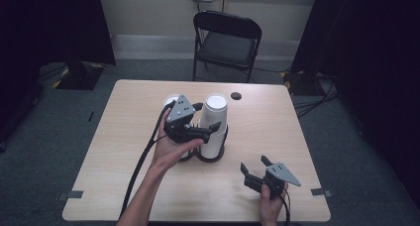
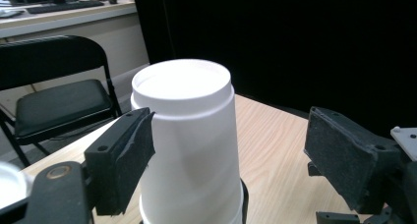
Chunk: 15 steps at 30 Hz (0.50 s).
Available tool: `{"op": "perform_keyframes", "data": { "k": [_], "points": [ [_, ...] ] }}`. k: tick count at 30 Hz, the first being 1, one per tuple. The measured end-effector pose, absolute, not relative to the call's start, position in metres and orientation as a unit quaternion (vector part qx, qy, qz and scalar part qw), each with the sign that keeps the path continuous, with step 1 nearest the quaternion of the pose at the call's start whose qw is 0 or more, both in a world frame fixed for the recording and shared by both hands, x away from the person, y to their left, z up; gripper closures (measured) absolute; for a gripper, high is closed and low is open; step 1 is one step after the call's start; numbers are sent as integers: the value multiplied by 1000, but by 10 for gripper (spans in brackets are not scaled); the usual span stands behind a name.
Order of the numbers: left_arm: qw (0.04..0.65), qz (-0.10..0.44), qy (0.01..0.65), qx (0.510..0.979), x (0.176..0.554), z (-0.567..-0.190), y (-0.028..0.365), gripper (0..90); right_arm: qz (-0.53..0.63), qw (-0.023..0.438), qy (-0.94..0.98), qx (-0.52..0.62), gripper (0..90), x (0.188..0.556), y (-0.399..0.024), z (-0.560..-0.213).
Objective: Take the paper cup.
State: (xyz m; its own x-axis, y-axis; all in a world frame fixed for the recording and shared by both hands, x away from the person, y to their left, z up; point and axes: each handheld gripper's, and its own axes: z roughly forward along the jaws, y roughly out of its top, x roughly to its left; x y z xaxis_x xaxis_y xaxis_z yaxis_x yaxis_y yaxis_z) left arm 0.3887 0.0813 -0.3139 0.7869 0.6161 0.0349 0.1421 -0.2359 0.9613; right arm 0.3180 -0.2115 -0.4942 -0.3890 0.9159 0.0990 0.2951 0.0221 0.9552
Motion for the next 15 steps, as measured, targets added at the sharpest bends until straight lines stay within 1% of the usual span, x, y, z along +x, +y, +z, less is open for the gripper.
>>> {"op": "perform_keyframes", "data": {
  "k": [2,4,15],
  "points": [
    [559,212,251,761,392,-312,79,158,524,298,650,464,149,318,-212,-494],
    [552,217,253,764,397,-310,78,157,523,296,650,465,149,318,-212,-494],
    [528,210,265,779,416,-304,72,167,524,297,650,464,149,318,-212,-494]
  ]
}}
